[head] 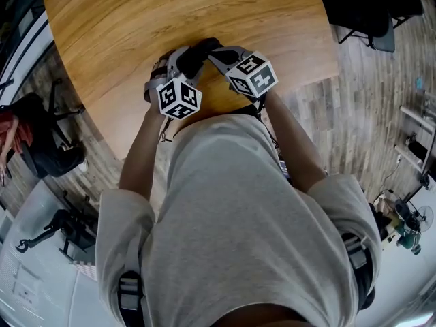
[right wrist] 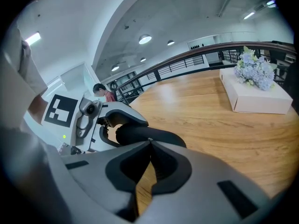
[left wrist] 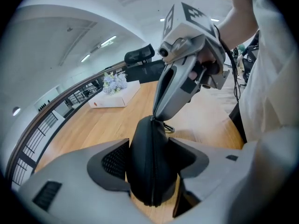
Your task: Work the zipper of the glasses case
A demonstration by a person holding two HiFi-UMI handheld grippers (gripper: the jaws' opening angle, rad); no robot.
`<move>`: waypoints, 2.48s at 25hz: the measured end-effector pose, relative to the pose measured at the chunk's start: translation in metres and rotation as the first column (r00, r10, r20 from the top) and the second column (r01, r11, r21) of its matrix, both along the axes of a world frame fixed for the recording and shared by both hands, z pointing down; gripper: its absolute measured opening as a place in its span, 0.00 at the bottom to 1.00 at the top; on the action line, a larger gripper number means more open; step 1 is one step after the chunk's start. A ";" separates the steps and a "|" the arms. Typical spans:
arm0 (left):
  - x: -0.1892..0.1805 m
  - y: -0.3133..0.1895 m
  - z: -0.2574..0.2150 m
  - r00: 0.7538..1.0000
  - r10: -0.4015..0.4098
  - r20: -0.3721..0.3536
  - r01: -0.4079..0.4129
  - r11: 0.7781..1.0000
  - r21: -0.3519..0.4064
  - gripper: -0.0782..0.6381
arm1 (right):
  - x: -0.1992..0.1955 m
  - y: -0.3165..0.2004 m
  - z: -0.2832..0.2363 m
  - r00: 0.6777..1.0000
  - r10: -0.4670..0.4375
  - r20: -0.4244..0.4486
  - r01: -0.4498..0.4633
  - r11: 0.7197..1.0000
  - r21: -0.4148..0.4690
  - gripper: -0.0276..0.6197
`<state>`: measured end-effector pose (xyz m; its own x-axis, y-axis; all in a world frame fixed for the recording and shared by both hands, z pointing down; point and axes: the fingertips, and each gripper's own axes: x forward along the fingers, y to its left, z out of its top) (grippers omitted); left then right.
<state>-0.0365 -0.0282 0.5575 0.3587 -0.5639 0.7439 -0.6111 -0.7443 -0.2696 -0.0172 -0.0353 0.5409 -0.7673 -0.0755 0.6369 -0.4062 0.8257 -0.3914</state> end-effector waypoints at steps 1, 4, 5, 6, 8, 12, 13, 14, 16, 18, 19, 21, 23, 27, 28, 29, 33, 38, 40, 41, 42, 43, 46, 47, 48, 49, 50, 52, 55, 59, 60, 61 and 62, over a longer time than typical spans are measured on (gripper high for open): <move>0.000 0.000 -0.003 1.000 0.004 0.000 -0.004 1.000 0.011 0.50 | 0.001 -0.001 -0.001 1.000 0.000 0.006 0.000 1.000 -0.004 0.08; -0.001 0.000 -0.006 1.000 -0.007 0.000 0.007 1.000 0.020 0.50 | -0.001 -0.001 -0.002 1.000 0.002 0.013 -0.002 1.000 -0.008 0.08; -0.001 -0.001 -0.004 1.000 -0.016 -0.001 0.016 1.000 0.012 0.49 | -0.002 0.000 -0.003 1.000 -0.001 0.010 0.001 1.000 -0.007 0.08; -0.001 -0.002 -0.002 1.000 -0.025 -0.003 0.025 1.000 0.003 0.49 | -0.004 0.002 -0.004 1.000 -0.008 0.005 0.008 1.000 -0.002 0.08; -0.001 -0.003 -0.001 0.999 -0.038 -0.008 0.038 0.999 -0.005 0.49 | -0.010 0.009 -0.007 0.999 -0.034 0.002 0.034 0.999 0.014 0.08; 0.001 -0.006 -0.001 0.999 -0.049 -0.018 0.049 0.999 -0.004 0.49 | -0.017 0.014 -0.012 0.999 -0.049 0.014 0.048 0.999 0.025 0.08; 0.001 -0.006 -0.001 0.999 -0.048 -0.021 0.048 0.999 -0.004 0.49 | -0.017 0.013 -0.012 0.999 -0.046 0.016 0.046 0.999 0.023 0.08; 0.002 -0.006 -0.002 0.999 -0.046 -0.025 0.046 0.999 -0.004 0.49 | -0.016 0.013 -0.012 0.999 -0.045 0.018 0.045 0.999 0.022 0.08; 0.004 -0.006 -0.004 0.998 -0.043 -0.047 0.043 0.999 0.000 0.49 | -0.014 0.012 -0.014 0.999 -0.044 0.025 0.043 0.999 0.025 0.08; 0.006 -0.006 -0.010 0.995 -0.040 -0.093 0.040 0.999 0.005 0.49 | -0.012 0.009 -0.017 0.999 -0.033 0.035 0.032 0.999 0.026 0.08; 0.007 -0.005 -0.014 0.992 -0.038 -0.119 0.039 0.999 0.009 0.49 | -0.010 0.007 -0.018 0.999 -0.027 0.039 0.026 0.999 0.026 0.08; 0.007 -0.005 -0.020 0.988 -0.032 -0.148 0.035 0.999 0.017 0.49 | -0.008 0.003 -0.019 0.999 -0.023 0.042 0.023 1.000 0.021 0.08; 0.007 -0.004 -0.021 0.990 -0.022 -0.138 0.026 0.999 0.024 0.49 | -0.007 0.003 -0.018 0.999 -0.028 0.044 0.028 1.000 0.012 0.08; 0.003 -0.004 -0.018 0.995 -0.034 -0.095 0.036 0.999 0.024 0.49 | -0.016 0.011 -0.022 0.998 -0.058 0.039 0.058 0.998 0.012 0.08; 0.003 -0.005 -0.018 0.995 -0.038 -0.089 0.040 0.999 0.025 0.49 | -0.020 0.015 -0.025 0.997 -0.073 0.038 0.073 0.997 0.019 0.08; 0.003 -0.006 -0.017 0.995 -0.042 -0.087 0.044 0.999 0.026 0.49 | -0.024 0.018 -0.027 0.995 -0.088 0.039 0.087 0.996 0.026 0.08; 0.005 -0.008 -0.016 0.994 -0.046 -0.097 0.050 0.998 0.031 0.49 | -0.027 0.020 -0.029 0.994 -0.094 0.055 0.092 0.995 0.030 0.08; 0.005 -0.008 -0.025 0.988 -0.048 -0.145 0.058 0.996 0.068 0.49 | -0.021 0.015 -0.035 0.994 -0.082 0.072 0.080 0.996 0.031 0.08; 0.004 -0.008 -0.028 0.985 -0.055 -0.161 0.071 0.993 0.093 0.49 | -0.019 0.014 -0.038 0.993 -0.082 0.082 0.080 0.996 0.028 0.08; 0.002 -0.007 -0.029 0.985 -0.057 -0.161 0.074 0.992 0.099 0.49 | -0.019 0.014 -0.040 0.992 -0.085 0.089 0.083 0.996 0.026 0.08; 0.000 -0.006 -0.028 0.986 -0.058 -0.156 0.074 0.992 0.102 0.49 | -0.019 0.013 -0.042 0.991 -0.087 0.098 0.085 0.996 0.023 0.08; -0.002 -0.004 -0.027 0.987 -0.056 -0.150 0.071 0.992 0.101 0.49 | -0.019 0.013 -0.044 0.990 -0.087 0.109 0.086 0.996 0.020 0.08; -0.003 0.000 -0.026 0.988 -0.040 -0.147 0.056 0.993 0.105 0.49 | -0.018 0.009 -0.047 0.989 -0.084 0.124 0.082 0.996 0.015 0.08; -0.003 0.001 -0.025 0.988 -0.037 -0.147 0.053 0.993 0.106 0.49 | -0.018 0.009 -0.046 0.989 -0.086 0.123 0.085 0.996 0.013 0.08; -0.003 0.001 -0.025 0.988 -0.037 -0.147 0.053 0.993 0.105 0.49 | -0.019 0.010 -0.044 0.988 -0.091 0.121 0.090 0.996 0.012 0.08; -0.004 0.001 -0.024 0.988 -0.040 -0.148 0.055 0.993 0.102 0.49 | -0.020 0.012 -0.043 0.988 -0.098 0.119 0.098 0.995 0.011 0.08; -0.005 0.001 -0.024 0.988 -0.044 -0.151 0.059 0.993 0.098 0.49 | -0.021 0.013 -0.042 0.987 -0.104 0.119 0.104 0.995 0.010 0.08; -0.006 0.000 -0.023 0.986 -0.052 -0.159 0.067 0.994 0.089 0.49 | -0.023 0.014 -0.042 0.986 -0.109 0.123 0.109 0.994 0.007 0.08; -0.008 -0.001 -0.024 0.985 -0.058 -0.162 0.072 0.994 0.082 0.49 | -0.025 0.014 -0.043 0.986 -0.114 0.125 0.113 0.994 0.013 0.08; -0.007 -0.001 -0.025 0.986 -0.056 -0.159 0.069 0.994 0.080 0.49 | -0.027 0.013 -0.045 0.986 -0.119 0.117 0.115 0.993 0.038 0.08; -0.007 -0.001 -0.025 0.986 -0.055 -0.160 0.069 0.994 0.080 0.49 | -0.028 0.013 -0.045 0.986 -0.120 0.115 0.115 0.992 0.044 0.08; -0.007 -0.002 -0.025 0.985 -0.057 -0.162 0.070 0.994 0.078 0.49 | -0.029 0.012 -0.045 0.986 -0.121 0.113 0.116 0.992 0.048 0.08; -0.007 -0.002 -0.025 0.985 -0.060 -0.164 0.073 0.994 0.076 0.49 | -0.030 0.012 -0.045 0.986 -0.122 0.111 0.117 0.992 0.051 0.08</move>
